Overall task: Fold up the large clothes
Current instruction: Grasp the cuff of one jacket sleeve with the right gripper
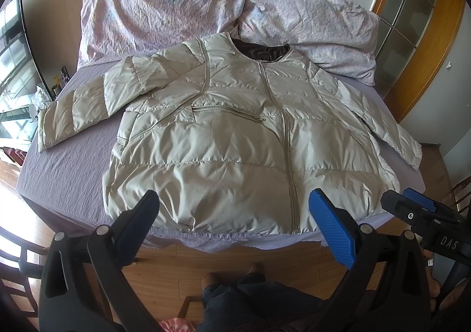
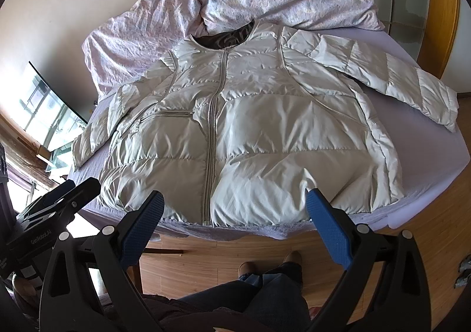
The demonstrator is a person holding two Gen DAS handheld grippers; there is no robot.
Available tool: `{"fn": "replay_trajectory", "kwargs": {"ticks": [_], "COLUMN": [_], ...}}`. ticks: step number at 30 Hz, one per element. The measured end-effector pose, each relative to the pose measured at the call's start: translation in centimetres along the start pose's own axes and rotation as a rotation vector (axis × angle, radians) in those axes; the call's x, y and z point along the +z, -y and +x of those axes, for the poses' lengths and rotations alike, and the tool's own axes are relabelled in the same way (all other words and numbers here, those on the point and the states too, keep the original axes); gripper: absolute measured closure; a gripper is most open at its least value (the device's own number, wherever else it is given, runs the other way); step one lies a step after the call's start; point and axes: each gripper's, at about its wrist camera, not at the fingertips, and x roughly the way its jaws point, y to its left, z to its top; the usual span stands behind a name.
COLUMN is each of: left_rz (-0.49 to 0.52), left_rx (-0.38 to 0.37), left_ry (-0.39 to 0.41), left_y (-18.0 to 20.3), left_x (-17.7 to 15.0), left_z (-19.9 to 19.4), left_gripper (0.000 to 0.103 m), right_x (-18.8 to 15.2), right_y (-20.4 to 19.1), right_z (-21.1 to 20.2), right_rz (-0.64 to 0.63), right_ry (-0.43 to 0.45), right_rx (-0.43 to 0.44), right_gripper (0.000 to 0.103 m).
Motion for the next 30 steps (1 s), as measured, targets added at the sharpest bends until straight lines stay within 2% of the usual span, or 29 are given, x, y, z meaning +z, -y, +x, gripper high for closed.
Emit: {"fn": "replay_trajectory", "kwargs": {"ticks": [6,12,19,24,26,30], "left_rz": [-0.007,-0.018,0.003,0.007,0.006,-0.003], "left_rx": [0.007,0.048,0.106,0.128,0.138,0.158], "left_ry": [-0.003,-0.006,-0.015,-0.035,-0.045,-0.059], "left_y": [-1.0,-0.6,0.2,1.1,1.5,2.0], "left_x": [0.4,1.1,2.7,4.2,4.7,5.8], "left_z": [1.3,2.1,3.8,5.5,6.2,7.6], "left_gripper": [0.002,0.002,0.002,0.002,0.002,0.002], "right_x": [0.1,1.9,4.2,6.2,7.0,8.5], "right_y": [0.2,1.8,5.6,12.6,16.4,23.9], "right_z": [0.1,2.4,4.0,5.1,5.2,5.2], "right_rz": [0.006,0.054,0.135,0.309,0.388,0.518], "right_ry": [-0.001,-0.012,-0.030,-0.034,-0.031,-0.025], "right_rx": [0.001,-0.011,-0.086,-0.179,-0.228,-0.321], "right_gripper": [0.003,0.003,0.004,0.009,0.013,0.016]}}
